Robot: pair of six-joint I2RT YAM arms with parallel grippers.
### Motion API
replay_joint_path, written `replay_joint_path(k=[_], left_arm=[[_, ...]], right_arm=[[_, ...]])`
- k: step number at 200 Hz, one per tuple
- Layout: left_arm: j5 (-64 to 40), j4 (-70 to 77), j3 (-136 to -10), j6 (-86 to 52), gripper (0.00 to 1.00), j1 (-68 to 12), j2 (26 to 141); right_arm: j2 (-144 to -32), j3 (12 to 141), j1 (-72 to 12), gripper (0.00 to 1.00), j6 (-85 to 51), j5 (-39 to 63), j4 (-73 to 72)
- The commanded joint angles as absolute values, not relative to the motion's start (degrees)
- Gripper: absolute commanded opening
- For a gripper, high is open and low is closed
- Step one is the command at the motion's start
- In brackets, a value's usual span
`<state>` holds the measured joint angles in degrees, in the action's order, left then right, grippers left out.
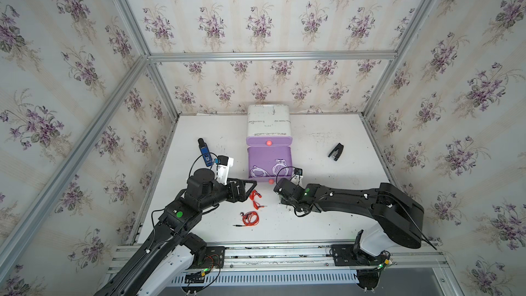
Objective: Place the wired earphones into the drawer by color
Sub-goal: Pick up the wired earphones from the center of the board.
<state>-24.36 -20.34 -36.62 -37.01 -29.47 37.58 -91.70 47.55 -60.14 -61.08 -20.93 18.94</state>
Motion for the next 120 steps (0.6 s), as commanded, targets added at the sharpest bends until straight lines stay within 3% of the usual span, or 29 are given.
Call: replay_joint_path(k=[1, 120], left_arm=[[-23.75, -20.48, -36.47, -36.12, 0.98, -29.44, 37.44], [-22.37, -21.77, -36.91, -35.94, 0.99, -29.46, 36.92]], right_arm=[[-93.0, 48.4, -60.05, 0.41, -59.29, -18.59, 19.16], [-95.76, 48.72, -60.03, 0.26, -58.36, -15.15, 19.56]])
